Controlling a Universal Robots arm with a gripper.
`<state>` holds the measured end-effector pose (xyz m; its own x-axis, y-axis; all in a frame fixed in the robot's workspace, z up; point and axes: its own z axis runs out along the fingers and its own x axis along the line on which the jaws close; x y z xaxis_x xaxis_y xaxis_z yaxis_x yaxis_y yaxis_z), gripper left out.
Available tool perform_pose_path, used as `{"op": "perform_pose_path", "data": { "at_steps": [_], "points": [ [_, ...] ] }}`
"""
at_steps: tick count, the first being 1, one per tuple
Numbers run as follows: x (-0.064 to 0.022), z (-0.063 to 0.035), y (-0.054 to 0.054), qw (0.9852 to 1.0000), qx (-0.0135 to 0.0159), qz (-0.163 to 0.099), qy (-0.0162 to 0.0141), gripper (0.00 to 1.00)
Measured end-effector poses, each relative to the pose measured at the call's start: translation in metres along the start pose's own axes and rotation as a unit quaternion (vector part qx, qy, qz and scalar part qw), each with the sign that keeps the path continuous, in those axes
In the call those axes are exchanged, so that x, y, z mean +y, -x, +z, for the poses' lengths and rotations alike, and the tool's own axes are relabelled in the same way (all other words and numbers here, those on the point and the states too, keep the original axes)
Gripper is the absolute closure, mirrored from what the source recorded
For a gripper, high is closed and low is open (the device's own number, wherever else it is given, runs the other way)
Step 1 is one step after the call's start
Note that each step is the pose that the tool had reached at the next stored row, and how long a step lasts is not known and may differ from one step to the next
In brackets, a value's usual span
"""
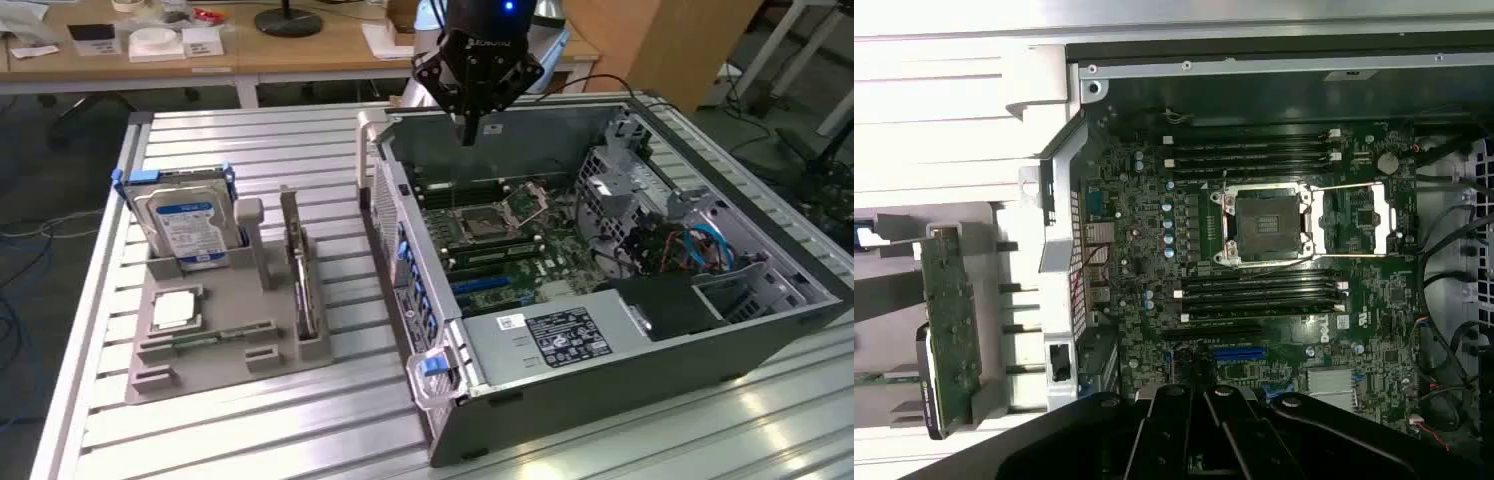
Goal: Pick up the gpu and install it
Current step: 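Reach for the gpu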
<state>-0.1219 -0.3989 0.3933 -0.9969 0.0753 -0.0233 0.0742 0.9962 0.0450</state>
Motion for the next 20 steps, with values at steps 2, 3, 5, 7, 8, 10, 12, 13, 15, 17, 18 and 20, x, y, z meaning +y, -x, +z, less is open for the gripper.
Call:
{"op": "perform_pose_path", "data": {
  "at_steps": [2,3,5,7,8,10,12,13,15,17,18,20],
  "points": [
    [0.0,0.0,0.0,1.0,0.0,0.0,0.0,0.9],
    [0.0,0.0,-0.001,1.0,0.0,0.0,0.0,0.9],
    [-0.0002,-0.0001,-0.002,1.0,0.0,0.0,0.0,0.9],
    [-0.0004,-0.0001,-0.005,1.0,0.0,0.0,0.0,0.9],
    [-0.0005,-0.0002,-0.007,1.0,0.0,0.0,0.0,0.9],
    [-0.0008,-0.0002,-0.01,1.0,0.0,0.0,0.0,0.9],
    [-0.001,-0.0003,-0.013,1.0,0.0,0.0,0.0,0.9],
    [-0.0011,-0.0003,-0.015,1.0,0.0,0.0,0.0,0.9],
    [-0.0013,-0.0003,-0.017,1.0,0.0,0.0,0.0,0.9],
    [-0.0015,-0.0003,-0.02,1.0,0.0,0.0,0.0,0.9],
    [-0.0016,-0.0003,-0.021,1.0,0.0,0.0,0.0,0.9],
    [-0.0017,-0.0003,-0.023,1.0,0.0,0.0,0.0,0.9]
  ]
}}
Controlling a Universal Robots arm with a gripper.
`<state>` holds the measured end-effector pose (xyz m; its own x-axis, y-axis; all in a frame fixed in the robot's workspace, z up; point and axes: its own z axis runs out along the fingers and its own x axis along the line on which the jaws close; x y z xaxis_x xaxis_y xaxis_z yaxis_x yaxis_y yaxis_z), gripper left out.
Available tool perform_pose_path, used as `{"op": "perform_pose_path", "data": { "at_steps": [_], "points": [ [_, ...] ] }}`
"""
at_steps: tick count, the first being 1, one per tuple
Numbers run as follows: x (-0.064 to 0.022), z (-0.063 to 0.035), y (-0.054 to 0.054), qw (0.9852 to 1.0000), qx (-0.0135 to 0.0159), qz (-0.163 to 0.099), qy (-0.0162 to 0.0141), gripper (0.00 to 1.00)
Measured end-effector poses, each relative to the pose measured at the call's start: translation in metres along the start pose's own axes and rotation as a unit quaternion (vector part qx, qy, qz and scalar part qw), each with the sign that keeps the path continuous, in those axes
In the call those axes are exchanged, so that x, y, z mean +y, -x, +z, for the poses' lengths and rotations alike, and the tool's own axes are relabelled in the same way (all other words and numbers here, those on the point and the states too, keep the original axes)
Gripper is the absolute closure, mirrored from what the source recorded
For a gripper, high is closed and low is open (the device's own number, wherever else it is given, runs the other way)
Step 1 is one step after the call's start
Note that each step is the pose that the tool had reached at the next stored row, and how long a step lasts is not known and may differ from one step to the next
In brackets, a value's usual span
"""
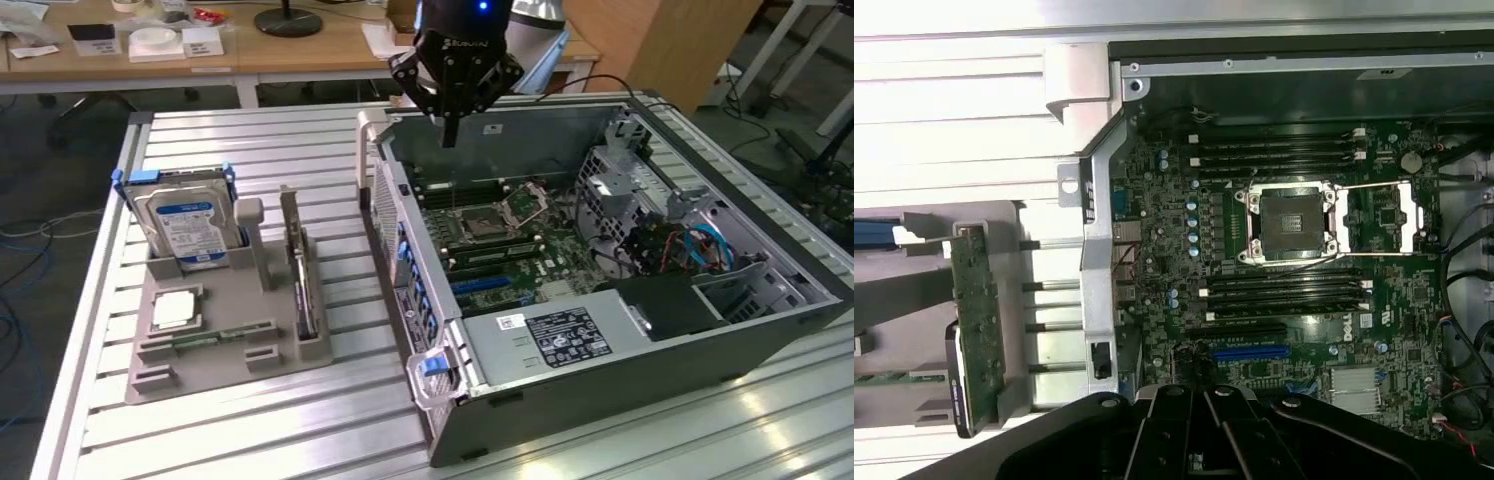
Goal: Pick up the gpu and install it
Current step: 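Reach for the gpu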
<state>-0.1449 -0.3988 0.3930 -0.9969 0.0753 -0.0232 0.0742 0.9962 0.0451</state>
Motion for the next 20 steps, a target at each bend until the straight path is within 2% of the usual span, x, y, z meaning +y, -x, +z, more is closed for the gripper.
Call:
{"op": "perform_pose_path", "data": {
  "at_steps": [7,20],
  "points": [
    [-0.001,-0.0001,-0.012,1.0,0.0,0.0,0.0,0.9],
    [-0.0032,-0.0004,-0.042,1.0,0.0,0.0,0.0,0.9]
  ]
}}
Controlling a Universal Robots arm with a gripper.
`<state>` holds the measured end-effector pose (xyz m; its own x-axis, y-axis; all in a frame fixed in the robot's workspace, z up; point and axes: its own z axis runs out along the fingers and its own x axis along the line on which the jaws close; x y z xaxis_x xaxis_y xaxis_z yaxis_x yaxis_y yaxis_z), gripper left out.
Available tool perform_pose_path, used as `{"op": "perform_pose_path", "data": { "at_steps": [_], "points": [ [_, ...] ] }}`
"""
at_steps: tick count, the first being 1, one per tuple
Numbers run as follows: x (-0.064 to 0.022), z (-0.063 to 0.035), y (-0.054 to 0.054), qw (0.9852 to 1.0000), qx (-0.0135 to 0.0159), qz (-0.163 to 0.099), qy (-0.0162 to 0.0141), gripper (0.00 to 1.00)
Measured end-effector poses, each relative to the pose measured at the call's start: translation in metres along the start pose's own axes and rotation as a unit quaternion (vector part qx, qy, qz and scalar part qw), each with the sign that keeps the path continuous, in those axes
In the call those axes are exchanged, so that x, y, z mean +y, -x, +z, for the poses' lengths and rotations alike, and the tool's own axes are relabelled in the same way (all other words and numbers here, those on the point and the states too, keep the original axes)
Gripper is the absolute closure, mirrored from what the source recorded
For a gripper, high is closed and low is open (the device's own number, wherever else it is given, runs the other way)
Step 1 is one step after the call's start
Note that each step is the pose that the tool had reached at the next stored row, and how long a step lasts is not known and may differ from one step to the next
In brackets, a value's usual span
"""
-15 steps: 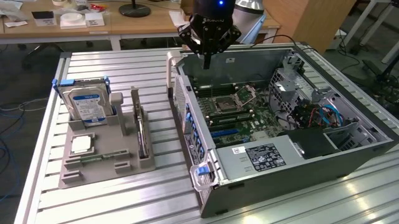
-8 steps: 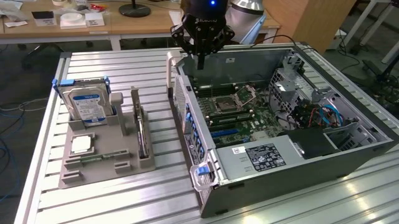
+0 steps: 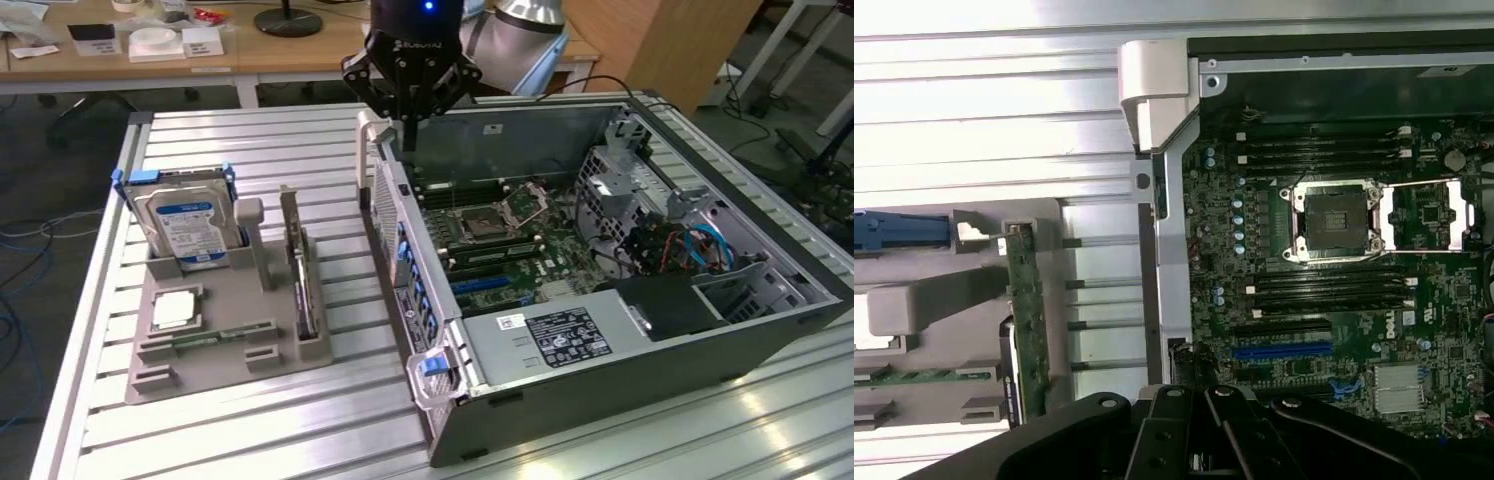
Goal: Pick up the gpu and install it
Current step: 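Reach for the gpu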
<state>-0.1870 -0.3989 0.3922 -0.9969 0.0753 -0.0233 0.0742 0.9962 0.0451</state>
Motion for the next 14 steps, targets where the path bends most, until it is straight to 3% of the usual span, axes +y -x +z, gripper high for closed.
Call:
{"op": "perform_pose_path", "data": {
  "at_steps": [14],
  "points": [
    [-0.002,-0.0003,-0.027,1.0,0.0001,0.0,0.0,0.9]
  ]
}}
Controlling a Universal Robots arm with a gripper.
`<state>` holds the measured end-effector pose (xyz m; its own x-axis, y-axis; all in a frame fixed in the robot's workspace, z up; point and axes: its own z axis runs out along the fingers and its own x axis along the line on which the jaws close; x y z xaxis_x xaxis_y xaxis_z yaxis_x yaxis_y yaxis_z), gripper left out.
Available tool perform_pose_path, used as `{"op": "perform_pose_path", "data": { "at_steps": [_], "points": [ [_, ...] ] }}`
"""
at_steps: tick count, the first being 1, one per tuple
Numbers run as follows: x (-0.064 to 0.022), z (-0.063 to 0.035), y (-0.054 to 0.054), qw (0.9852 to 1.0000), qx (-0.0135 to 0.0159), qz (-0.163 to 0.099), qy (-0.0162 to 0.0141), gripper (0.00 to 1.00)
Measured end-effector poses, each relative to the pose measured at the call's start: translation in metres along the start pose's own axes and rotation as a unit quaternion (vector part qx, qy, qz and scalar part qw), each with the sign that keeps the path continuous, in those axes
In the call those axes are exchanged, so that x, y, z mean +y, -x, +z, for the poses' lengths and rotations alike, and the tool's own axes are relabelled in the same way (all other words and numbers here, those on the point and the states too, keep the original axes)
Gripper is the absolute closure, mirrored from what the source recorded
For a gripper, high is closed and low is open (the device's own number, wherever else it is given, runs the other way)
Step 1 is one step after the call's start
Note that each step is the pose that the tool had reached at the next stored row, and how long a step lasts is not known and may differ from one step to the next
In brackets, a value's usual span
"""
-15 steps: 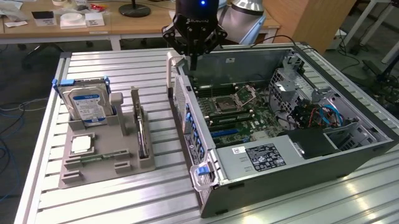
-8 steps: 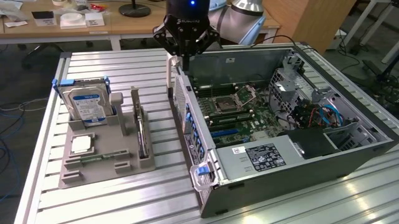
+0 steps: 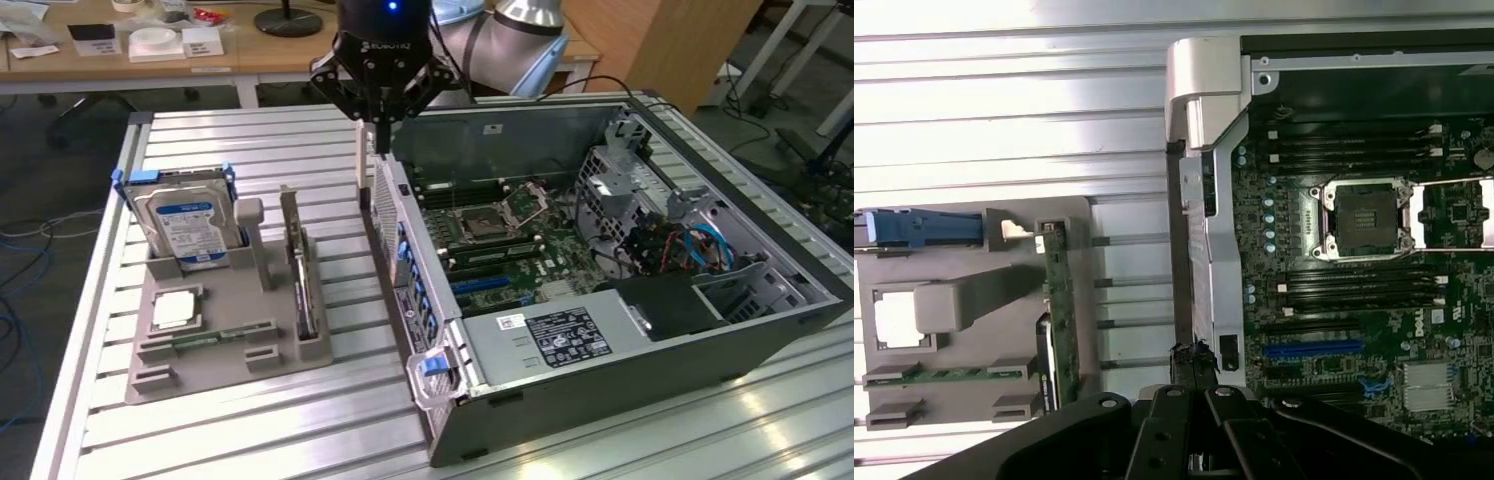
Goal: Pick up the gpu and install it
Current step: 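Reach for the gpu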
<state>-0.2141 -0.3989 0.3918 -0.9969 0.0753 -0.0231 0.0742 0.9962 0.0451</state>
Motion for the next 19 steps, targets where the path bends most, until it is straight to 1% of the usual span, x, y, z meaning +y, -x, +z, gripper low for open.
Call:
{"op": "perform_pose_path", "data": {
  "at_steps": [19],
  "points": [
    [-0.0021,-0.0002,-0.028,1.0,0.0004,0.0,0.0,0.9]
  ]
}}
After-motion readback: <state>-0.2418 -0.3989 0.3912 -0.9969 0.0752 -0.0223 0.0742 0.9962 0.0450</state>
